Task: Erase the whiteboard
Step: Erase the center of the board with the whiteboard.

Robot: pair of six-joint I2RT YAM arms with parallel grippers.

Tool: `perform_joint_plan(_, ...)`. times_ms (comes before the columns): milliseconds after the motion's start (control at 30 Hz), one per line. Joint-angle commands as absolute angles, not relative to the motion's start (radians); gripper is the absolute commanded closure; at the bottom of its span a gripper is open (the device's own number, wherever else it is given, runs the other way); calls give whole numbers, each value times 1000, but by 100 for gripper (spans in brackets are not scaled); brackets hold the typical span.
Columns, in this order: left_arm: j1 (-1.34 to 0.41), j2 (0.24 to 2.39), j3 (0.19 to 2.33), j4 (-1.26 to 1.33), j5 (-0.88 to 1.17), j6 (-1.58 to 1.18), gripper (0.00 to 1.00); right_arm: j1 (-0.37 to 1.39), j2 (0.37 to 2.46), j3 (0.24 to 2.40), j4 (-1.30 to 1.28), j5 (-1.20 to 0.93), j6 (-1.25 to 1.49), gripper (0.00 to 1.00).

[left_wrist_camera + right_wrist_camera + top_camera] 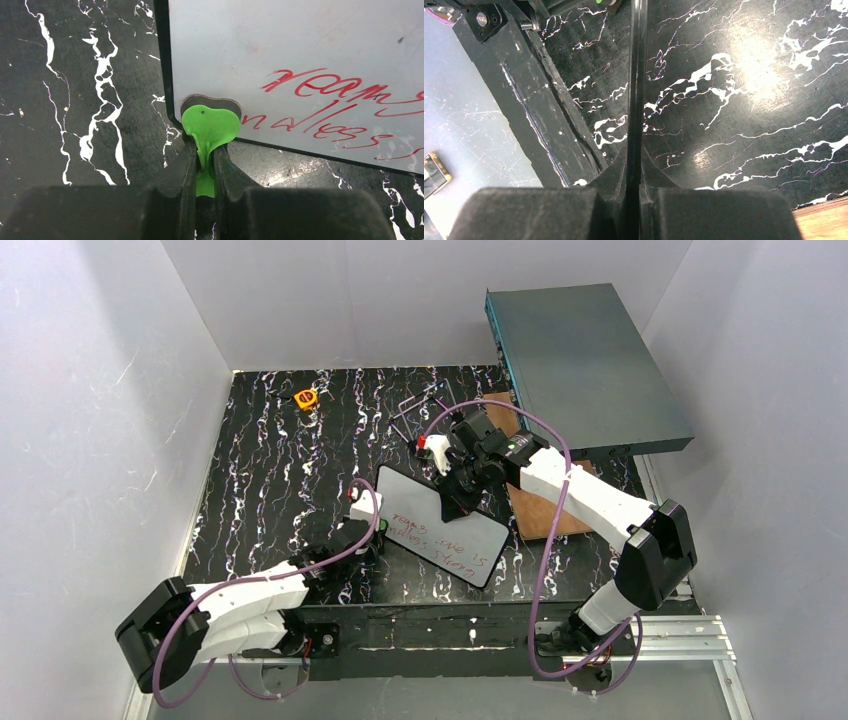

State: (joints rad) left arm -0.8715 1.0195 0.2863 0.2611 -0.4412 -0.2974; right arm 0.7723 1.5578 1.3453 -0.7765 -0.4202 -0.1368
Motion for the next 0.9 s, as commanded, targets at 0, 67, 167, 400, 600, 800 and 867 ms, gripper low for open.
perform_joint_plan(0, -863, 1029, 259, 275, -443, -357, 100, 786, 1510, 1380, -732, -500, -206, 99)
perform_joint_plan(67, -862, 1023, 262, 273, -444, -344, 100, 785, 1509, 1379, -731, -502, -206, 99)
perform_joint_plan(167, -862, 1009, 295, 261, -438, -311, 100, 785, 1511, 1378, -730, -506, -205, 99)
perform_joint_plan(400, -862, 985, 408, 210, -408, -215, 100, 786, 1512, 1376, -733, -512, -204, 99)
perform_joint_plan(600, -862, 993, 534, 168, -384, -144, 100, 785, 1513, 1374, -731, -514, -205, 99)
perform_joint_plan(800, -859, 1015, 593, 132, -369, -116, 100, 785, 1512, 1373, -729, -510, -206, 99)
perform_joint_plan(867, -858, 1022, 578, 125, -360, -131, 100, 786, 1509, 1371, -728, -508, -207, 99)
